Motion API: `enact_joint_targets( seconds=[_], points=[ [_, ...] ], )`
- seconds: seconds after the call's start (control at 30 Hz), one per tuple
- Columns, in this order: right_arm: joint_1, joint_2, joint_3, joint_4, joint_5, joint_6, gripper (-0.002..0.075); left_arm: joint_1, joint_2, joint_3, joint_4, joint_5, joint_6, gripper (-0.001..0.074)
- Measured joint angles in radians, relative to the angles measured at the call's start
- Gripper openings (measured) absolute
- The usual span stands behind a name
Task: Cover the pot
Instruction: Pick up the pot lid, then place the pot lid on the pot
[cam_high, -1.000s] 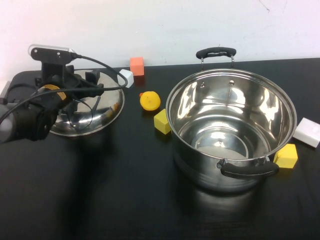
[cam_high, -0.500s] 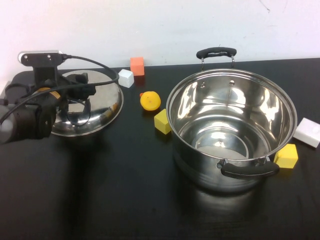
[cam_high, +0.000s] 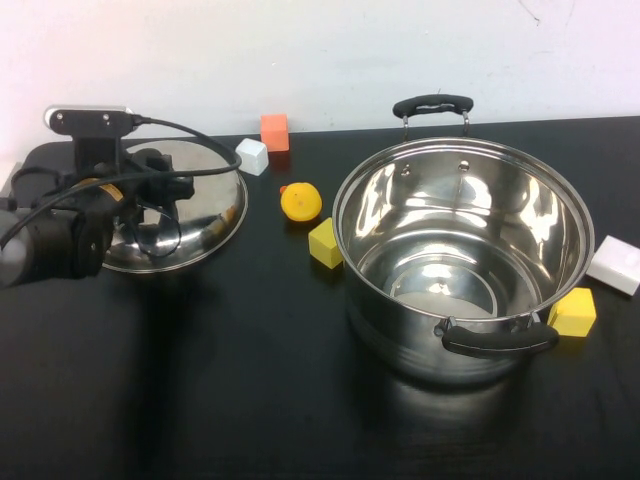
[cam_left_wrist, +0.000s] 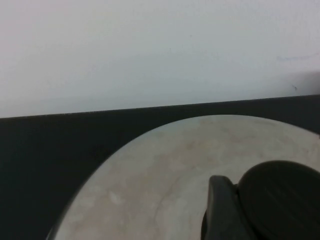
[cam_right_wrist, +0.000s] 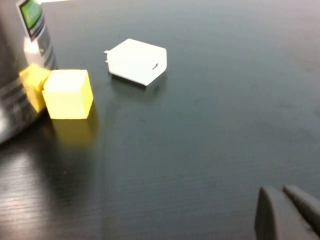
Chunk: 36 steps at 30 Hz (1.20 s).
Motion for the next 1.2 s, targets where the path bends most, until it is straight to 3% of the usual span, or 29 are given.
enact_joint_targets(
  seconds=[0.27,0.53,0.67,0.93,1.2],
  points=[
    [0.0,0.0,0.0,0.0,0.0,0.0,-0.0002,0.0,-0.104,0.0,0.005,0.171,0.002,0.033],
    [0.0,0.0,0.0,0.0,0.0,0.0,-0.0002,-0.024,-0.399,0.002,0.021,0.35,-0.1,0.033],
    [0.0,0.0,0.0,0.0,0.0,0.0,-0.0002,-0.139,-0.484,0.002,0.074,0.398,-0.111,0.033],
    [0.0,0.0,0.0,0.0,0.0,0.0,-0.0002,-0.469,-0.509,0.002,0.16,0.405,-0.111,0.033],
    [0.0,0.0,0.0,0.0,0.0,0.0,-0.0002,-0.536,-0.415,-0.053,0.175,0.381,-0.111,0.033]
  ],
)
